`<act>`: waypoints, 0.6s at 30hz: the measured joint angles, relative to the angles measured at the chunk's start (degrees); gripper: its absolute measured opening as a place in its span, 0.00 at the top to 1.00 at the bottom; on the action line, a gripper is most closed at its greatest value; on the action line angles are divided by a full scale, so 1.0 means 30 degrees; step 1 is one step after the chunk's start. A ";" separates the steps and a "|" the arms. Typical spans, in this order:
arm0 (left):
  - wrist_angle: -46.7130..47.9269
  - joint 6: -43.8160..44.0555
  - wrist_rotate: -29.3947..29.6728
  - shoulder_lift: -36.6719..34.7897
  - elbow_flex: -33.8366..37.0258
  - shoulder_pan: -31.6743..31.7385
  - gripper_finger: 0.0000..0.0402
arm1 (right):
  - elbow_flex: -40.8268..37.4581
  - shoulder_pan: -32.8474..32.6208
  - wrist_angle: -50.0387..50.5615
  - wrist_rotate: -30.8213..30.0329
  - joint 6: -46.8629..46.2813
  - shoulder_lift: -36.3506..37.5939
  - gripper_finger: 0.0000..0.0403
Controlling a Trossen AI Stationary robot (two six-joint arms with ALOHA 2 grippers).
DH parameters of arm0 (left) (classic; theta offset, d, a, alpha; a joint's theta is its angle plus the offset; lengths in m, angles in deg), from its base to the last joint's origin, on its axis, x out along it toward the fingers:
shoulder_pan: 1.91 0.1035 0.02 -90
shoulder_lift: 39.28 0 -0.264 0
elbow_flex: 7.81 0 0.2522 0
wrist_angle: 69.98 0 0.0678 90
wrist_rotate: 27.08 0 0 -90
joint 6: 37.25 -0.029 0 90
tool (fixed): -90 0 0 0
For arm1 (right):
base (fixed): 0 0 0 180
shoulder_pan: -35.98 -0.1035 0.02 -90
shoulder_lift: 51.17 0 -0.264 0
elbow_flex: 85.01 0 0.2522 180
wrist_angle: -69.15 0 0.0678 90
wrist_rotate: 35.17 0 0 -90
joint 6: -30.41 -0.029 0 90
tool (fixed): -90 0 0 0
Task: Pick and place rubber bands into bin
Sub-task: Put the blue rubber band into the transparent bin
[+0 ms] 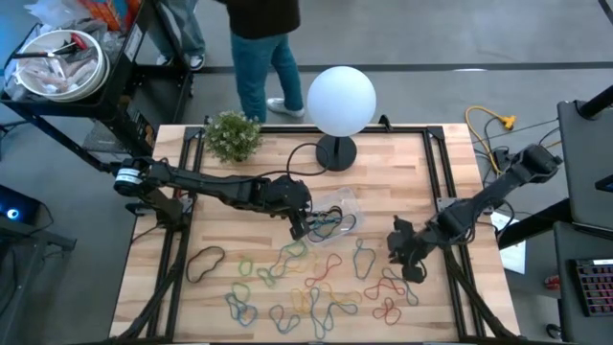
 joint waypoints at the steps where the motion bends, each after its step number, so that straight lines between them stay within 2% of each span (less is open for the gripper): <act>1: 0.0000 0.0000 0.0000 0.0004 0.0000 0.0000 0.73 | 0.0032 -0.0167 -0.0068 0.0002 0.0009 -0.0442 0.83; 9: 0.0005 -0.0007 0.0000 0.0022 0.0000 0.0000 0.73 | 0.0625 -0.0808 -0.0725 0.0020 -0.0003 -0.3378 0.83; 18: 0.0004 -0.0036 -0.0011 0.0029 0.0000 0.0000 0.73 | 0.1134 -0.0794 -0.0891 0.0016 -0.0542 -0.5502 0.83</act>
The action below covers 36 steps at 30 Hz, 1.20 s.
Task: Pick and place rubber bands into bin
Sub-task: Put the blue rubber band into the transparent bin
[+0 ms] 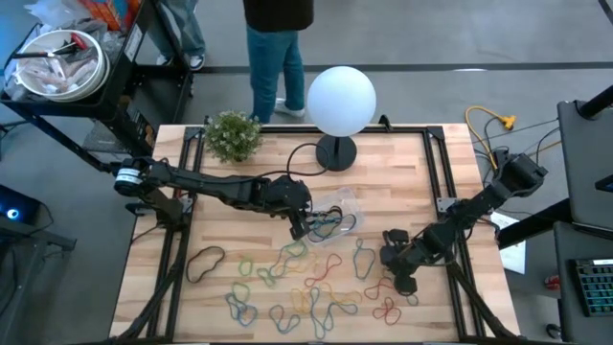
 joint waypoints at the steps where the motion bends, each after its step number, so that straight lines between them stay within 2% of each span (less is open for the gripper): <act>1: 0.0000 0.0000 -0.0003 0.0000 0.0000 0.0000 0.73 | 0.0060 0.0000 0.0000 -0.0007 -0.0039 -0.0138 0.83; 7: 0.0003 0.0007 -0.0018 0.0000 0.0000 0.0000 0.73 | 0.0352 0.0000 0.0029 -0.0094 -0.0352 -0.0549 0.83; 16: 0.0008 0.0119 -0.0087 0.0000 0.0000 -0.0022 0.73 | 0.0476 -0.0149 0.0663 -0.0498 -0.3493 -0.1494 0.83; 24: 0.0025 0.0131 -0.0222 -0.0036 0.0000 -0.0015 0.73 | 0.0792 -0.0372 0.1326 -0.0658 -0.4056 -0.1625 0.83; 36: 0.0320 0.0133 -0.0229 -0.0052 0.0000 -0.0015 0.73 | 0.1079 -0.0357 0.2128 -0.0481 -0.2989 -0.1655 0.97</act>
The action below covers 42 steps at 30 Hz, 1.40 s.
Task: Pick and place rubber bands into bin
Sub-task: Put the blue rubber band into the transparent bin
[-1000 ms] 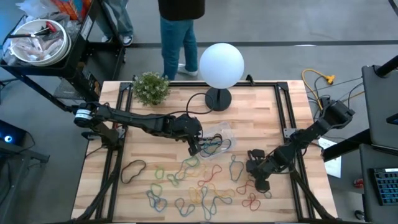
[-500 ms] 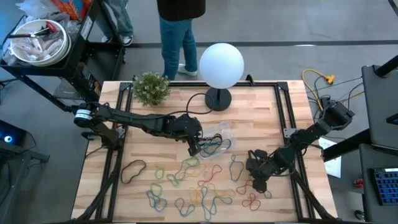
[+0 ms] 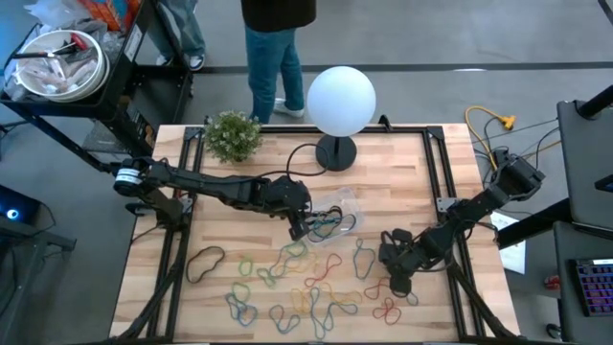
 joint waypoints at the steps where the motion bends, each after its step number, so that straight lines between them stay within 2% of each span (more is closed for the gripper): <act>1: 0.0144 0.0005 0.0000 -0.0006 0.0000 0.0000 0.73 | 0.0047 0.0000 0.0055 -0.0003 0.0051 -0.0010 0.98; 9: 0.0191 0.0005 0.0000 -0.0013 0.0000 0.0000 0.73 | 0.0556 -0.0017 0.0900 -0.0379 0.0414 0.0485 0.98; 16: 0.0178 0.0005 -0.0005 -0.0013 0.0000 0.0000 0.73 | 0.1427 -0.0038 0.1904 -0.1820 0.1387 0.1329 0.98; 34: 0.0144 0.0005 -0.0117 -0.0021 0.0000 0.0007 0.73 | 0.3505 -0.0051 0.1697 -0.5467 0.3348 0.4191 0.98; 42: 0.0142 0.0021 -0.0131 -0.0021 0.0000 0.0000 0.73 | 0.5460 -0.0036 0.2277 -0.7036 0.5699 0.4549 0.98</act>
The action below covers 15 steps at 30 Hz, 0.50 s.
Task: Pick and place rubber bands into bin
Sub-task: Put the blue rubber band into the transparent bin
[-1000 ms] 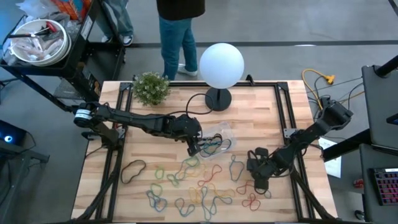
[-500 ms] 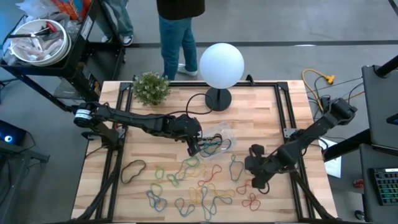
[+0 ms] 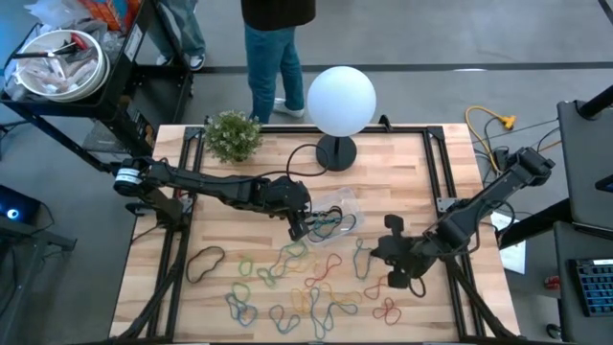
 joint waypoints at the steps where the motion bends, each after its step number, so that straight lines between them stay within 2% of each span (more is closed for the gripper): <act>1: 0.0007 0.0006 -0.0007 0.0000 0.0000 0.0000 0.73 | 0.0340 0.0000 0.0156 -0.0231 0.0345 -0.0028 0.98; 8: 0.0015 0.0020 -0.0778 -0.0086 0.0000 -0.0077 0.73 | 0.2071 0.0358 0.0579 -0.2124 0.2640 -0.0082 0.98; 15: 0.0036 -0.0592 -0.1047 -0.0170 0.0000 -0.0356 0.73 | 0.2845 0.1357 0.0984 -0.3004 0.4019 -0.0082 0.98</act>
